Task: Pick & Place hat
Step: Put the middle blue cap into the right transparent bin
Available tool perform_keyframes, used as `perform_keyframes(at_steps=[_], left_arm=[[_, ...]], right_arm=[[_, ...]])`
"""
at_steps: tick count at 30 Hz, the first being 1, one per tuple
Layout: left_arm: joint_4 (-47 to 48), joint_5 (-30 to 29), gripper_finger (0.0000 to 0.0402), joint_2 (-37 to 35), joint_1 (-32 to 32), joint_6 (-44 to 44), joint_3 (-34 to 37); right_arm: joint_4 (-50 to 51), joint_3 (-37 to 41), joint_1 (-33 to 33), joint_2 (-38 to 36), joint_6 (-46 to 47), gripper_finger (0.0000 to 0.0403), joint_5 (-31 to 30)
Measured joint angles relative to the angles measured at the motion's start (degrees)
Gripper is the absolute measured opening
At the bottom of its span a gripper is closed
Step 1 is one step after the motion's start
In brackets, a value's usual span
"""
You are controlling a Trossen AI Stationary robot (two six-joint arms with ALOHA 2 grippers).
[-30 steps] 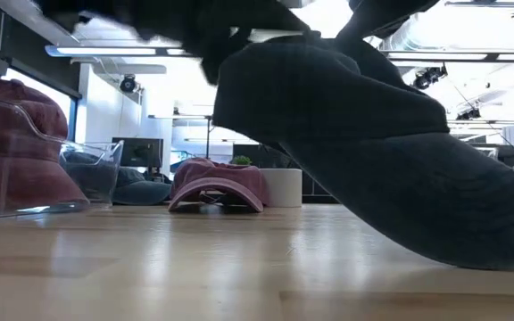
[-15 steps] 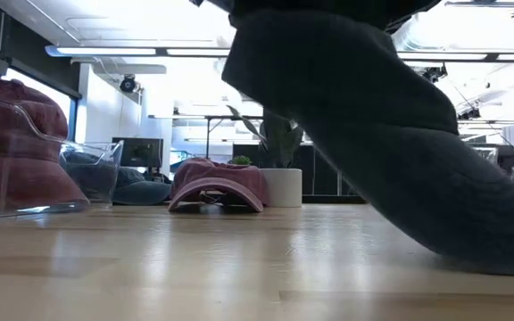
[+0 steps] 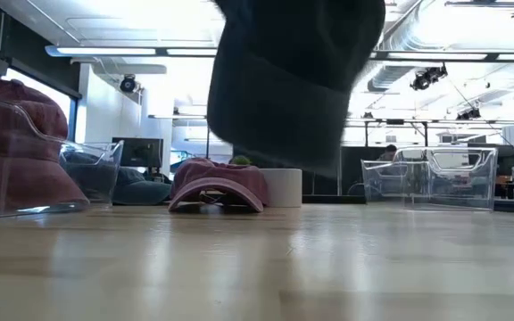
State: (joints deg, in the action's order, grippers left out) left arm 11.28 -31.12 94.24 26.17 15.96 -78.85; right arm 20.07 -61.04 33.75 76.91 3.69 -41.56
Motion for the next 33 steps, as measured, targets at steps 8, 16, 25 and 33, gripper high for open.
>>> perform_keyframes(at_steps=[8, 16, 25, 33], left_arm=[[5.0, 5.4, 0.0046, 3.2, -1.4, -4.8, 1.3], [-1.3, 17.2, 0.0046, 16.9, 1.3, -13.9, 2.5], [-4.4, 21.8, 0.0051, 22.9, 1.9, -14.4, -0.9], [-0.5, 18.6, 0.0109, 22.6, 2.0, -15.2, -4.2]], right_arm=[[-5.6, 6.8, 1.6, 2.9, 3.5, 0.0001, 10.9], [-32.2, 21.4, 4.2, 11.8, 11.0, 0.0002, 27.5], [-34.4, 21.6, 4.4, 15.4, 14.6, 0.0011, 30.5], [-31.7, 21.2, 1.7, 13.2, 23.4, 0.0098, 32.6]])
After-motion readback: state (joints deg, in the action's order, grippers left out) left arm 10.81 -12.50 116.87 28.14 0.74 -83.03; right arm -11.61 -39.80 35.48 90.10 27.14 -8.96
